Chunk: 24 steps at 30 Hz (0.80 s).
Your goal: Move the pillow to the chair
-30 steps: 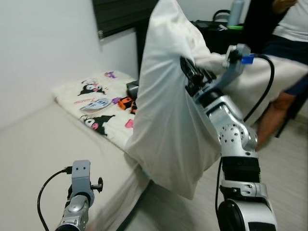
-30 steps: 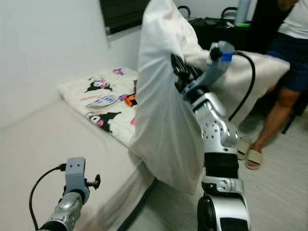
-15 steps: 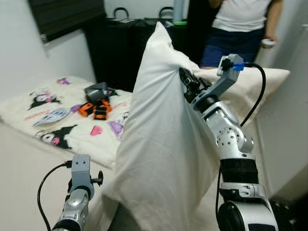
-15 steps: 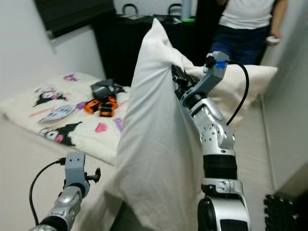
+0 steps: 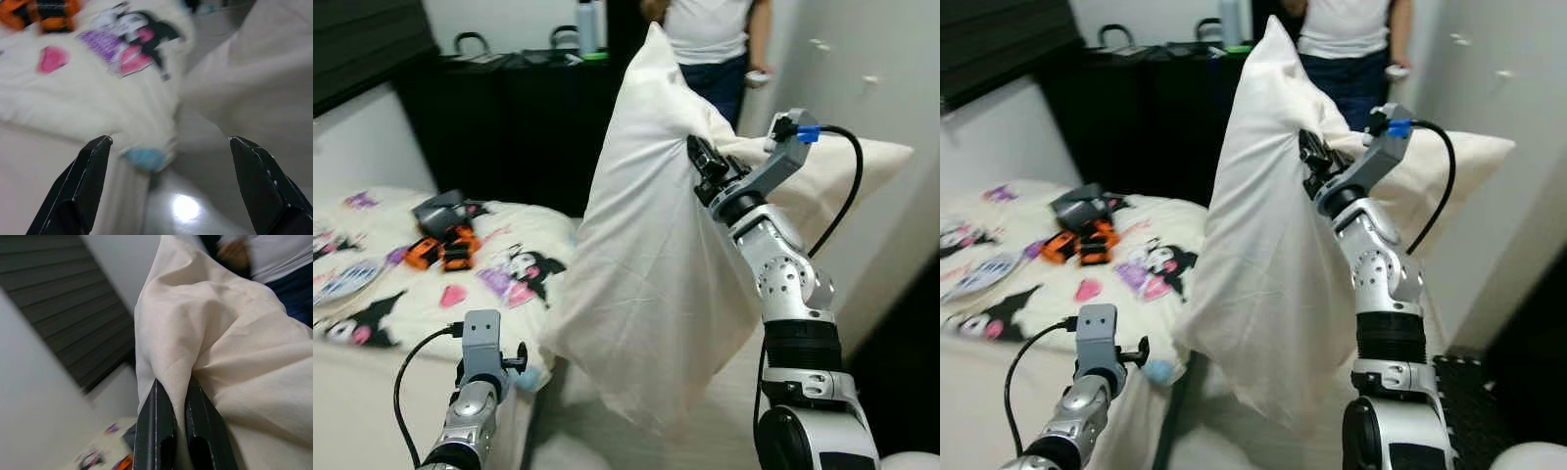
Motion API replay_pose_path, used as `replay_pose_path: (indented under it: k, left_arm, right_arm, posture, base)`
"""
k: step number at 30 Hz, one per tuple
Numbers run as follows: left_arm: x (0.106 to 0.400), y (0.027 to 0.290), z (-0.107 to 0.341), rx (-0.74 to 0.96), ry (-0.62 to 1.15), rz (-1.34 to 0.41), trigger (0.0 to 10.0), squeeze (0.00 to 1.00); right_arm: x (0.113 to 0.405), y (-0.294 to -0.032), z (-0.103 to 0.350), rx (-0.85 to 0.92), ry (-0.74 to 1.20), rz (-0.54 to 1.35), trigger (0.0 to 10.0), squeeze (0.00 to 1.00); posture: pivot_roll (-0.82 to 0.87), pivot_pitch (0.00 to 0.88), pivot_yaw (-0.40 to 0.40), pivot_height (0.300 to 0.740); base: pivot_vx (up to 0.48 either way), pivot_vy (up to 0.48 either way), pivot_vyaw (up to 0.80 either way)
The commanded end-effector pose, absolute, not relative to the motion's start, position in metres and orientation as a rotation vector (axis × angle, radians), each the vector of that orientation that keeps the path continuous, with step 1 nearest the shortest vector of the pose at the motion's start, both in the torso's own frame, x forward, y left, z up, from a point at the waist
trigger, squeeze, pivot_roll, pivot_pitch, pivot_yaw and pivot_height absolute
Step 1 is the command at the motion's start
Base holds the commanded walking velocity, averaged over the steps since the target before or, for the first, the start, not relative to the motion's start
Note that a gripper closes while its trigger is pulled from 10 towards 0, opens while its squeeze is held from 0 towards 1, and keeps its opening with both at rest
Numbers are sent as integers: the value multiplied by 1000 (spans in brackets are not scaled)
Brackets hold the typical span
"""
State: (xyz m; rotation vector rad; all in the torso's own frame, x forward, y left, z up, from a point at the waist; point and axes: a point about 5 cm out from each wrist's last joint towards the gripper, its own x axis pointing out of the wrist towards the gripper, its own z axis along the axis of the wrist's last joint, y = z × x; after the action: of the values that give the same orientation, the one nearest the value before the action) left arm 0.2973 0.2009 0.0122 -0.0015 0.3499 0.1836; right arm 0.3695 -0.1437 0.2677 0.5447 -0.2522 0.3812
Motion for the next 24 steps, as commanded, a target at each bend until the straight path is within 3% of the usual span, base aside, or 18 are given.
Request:
replay_pose_path:
  k: [1, 24]
  left_arm:
    - [296, 206, 12, -4, 351, 196, 10000, 0]
    - [300, 203, 16, -2, 331, 182, 10000, 0]
  right_arm:
    - [367, -141, 292, 551, -363, 402, 10000, 0]
    - [369, -144, 292, 564, -361, 373, 10000, 0]
  posture:
    - [-225, 0, 36, 740]
    - [-225, 0, 34, 740]
  base:
    - [0, 0, -763]
    - [0, 0, -763]
